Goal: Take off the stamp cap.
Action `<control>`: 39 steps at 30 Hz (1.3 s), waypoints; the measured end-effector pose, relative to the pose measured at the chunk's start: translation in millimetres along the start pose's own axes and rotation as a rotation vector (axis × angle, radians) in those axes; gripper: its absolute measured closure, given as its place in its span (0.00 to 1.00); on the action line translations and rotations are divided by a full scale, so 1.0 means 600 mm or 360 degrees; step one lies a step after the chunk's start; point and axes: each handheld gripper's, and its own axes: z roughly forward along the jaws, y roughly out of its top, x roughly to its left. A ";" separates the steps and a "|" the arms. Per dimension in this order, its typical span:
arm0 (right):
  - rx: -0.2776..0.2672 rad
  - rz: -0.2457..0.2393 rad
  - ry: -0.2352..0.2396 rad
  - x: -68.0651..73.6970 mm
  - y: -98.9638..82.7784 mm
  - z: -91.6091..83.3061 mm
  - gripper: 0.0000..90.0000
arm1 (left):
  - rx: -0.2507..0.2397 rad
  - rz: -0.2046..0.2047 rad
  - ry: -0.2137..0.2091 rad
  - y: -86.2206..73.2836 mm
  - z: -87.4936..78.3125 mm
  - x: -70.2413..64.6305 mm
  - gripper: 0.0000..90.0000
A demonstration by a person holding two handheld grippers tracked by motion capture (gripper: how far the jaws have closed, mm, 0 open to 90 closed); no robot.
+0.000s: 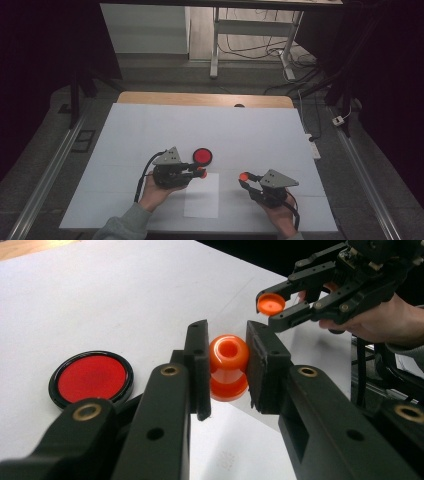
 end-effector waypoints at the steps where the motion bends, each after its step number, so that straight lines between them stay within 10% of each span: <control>1: 0.0006 0.0005 -0.0018 -0.003 -0.002 -0.004 0.72 | 0.0000 0.0000 0.0002 0.000 0.000 0.000 0.80; 17: -0.0009 0.0073 -0.0137 -0.049 -0.029 -0.057 0.72 | -0.0013 -0.0016 0.0050 0.000 -0.008 0.011 0.80; 39: 0.0018 0.0079 -0.0148 -0.052 -0.034 -0.055 0.72 | -0.0060 -0.0012 0.0102 0.005 -0.011 0.022 0.80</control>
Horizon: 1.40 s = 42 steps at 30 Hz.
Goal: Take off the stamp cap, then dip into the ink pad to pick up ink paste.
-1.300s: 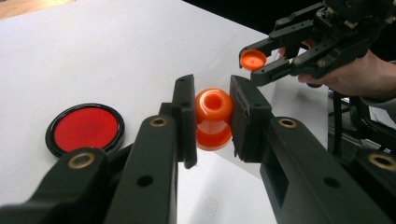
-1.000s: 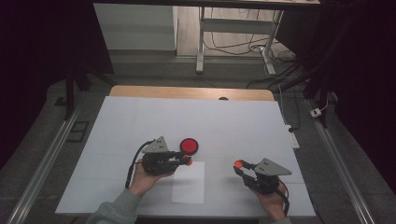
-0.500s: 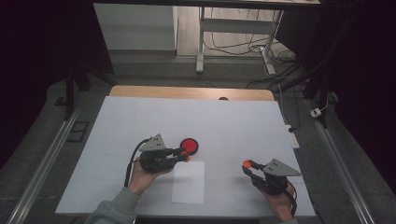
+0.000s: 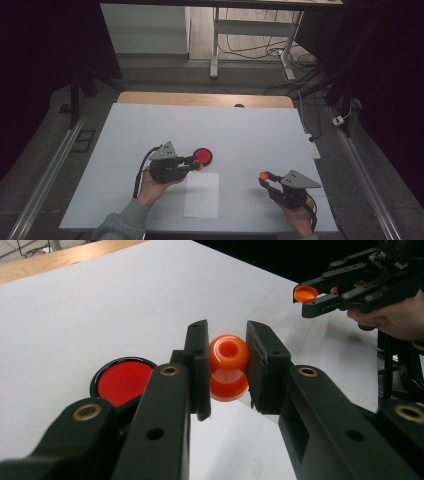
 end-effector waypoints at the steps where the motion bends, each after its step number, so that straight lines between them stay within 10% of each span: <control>1: 0.0002 0.0007 0.0005 0.001 0.000 0.001 0.72 | -0.0010 0.0000 0.0001 0.000 -0.001 0.000 0.80; 42: -0.0008 0.0015 0.0004 0.000 0.000 -0.001 0.72 | 0.0118 -0.0073 0.0134 0.033 0.065 0.065 0.80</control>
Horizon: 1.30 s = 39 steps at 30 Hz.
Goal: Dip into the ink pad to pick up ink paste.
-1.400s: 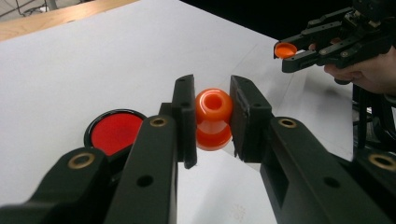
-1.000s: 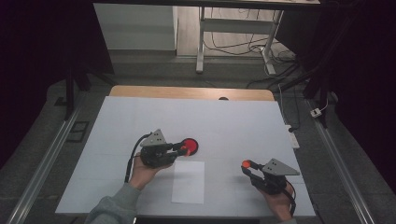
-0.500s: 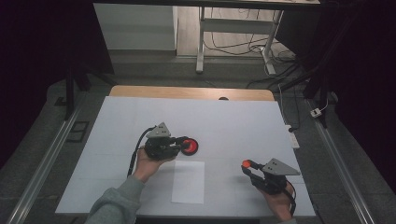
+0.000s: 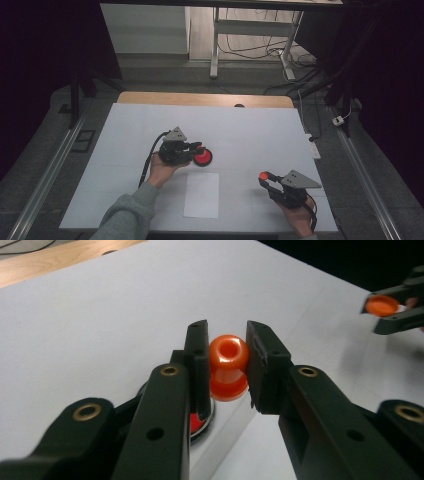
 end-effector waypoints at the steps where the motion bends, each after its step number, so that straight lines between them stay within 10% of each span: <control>1: 0.0000 0.0001 0.0000 0.000 0.000 0.000 0.72 | 0.0012 0.0005 0.0009 0.000 0.003 0.002 0.80; 39: 0.0004 -0.0007 0.0008 0.002 0.000 0.002 0.72 | 0.0200 0.0015 0.0117 -0.024 0.073 0.029 0.80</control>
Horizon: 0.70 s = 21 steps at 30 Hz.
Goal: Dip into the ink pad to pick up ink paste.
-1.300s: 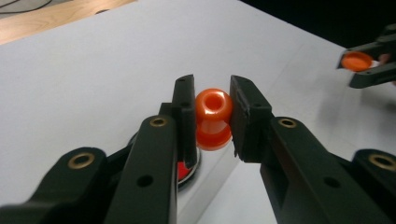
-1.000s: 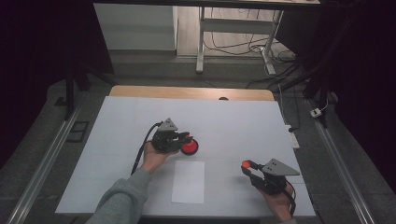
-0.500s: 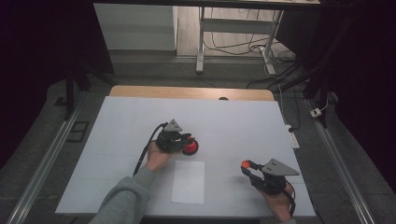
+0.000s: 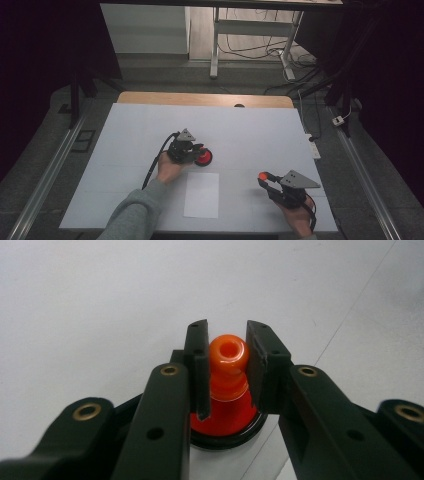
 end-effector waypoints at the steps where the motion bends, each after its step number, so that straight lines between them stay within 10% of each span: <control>1: 0.0000 0.0000 -0.0001 0.000 0.000 0.000 0.72 | 0.0004 0.0005 0.0002 0.000 0.002 -0.001 0.80; 21: 0.0004 -0.0004 -0.0004 0.000 0.000 0.000 0.72 | 0.0058 0.0025 0.0025 -0.007 0.012 -0.002 0.80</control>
